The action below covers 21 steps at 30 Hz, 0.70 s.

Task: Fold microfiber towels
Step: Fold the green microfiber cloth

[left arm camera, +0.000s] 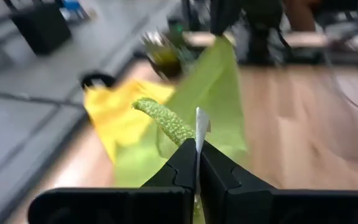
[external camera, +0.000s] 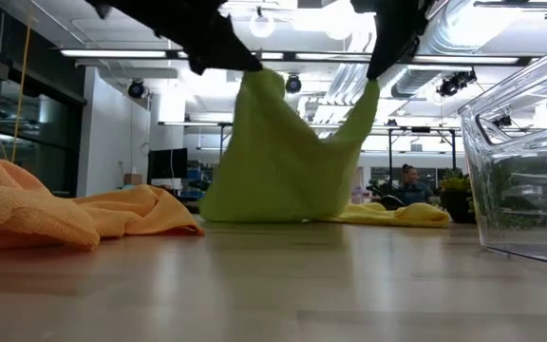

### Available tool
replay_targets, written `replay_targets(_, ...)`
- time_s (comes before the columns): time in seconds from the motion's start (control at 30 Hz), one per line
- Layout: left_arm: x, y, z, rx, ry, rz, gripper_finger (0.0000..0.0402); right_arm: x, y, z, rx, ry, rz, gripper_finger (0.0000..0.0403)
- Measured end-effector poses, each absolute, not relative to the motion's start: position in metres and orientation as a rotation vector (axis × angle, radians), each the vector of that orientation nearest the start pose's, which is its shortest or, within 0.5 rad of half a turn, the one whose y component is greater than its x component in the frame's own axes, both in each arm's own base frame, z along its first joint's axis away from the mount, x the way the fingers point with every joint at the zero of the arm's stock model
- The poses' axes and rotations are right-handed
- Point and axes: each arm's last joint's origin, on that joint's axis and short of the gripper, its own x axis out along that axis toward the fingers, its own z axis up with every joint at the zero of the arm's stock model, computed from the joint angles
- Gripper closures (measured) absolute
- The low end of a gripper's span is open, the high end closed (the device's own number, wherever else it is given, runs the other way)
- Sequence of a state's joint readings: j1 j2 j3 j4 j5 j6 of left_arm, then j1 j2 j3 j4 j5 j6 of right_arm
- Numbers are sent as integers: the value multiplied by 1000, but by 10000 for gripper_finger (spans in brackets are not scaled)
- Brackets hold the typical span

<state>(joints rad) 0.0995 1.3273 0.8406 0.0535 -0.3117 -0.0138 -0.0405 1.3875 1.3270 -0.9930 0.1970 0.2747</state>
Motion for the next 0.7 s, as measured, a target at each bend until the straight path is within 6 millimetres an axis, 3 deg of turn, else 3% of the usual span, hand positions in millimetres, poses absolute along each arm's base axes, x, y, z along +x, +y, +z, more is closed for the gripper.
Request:
replay_targets(0.13, 283, 4, 246, -47, 481, 435, 401, 281, 4, 304, 204, 1126, -298, 403)
replay_targets(0.37, 259, -39, 199, -314, 439, 543, 401, 299, 34, 266, 214, 1309, -272, 403)
replay_targets(0.53, 242, -55, 179, -429, 396, 623, 401, 307, 46, 246, 319, 1422, -197, 403)
replay_targets(0.7, 235, -61, 173, -530, 305, 703, 401, 309, 46, 241, 362, 1451, -183, 403)
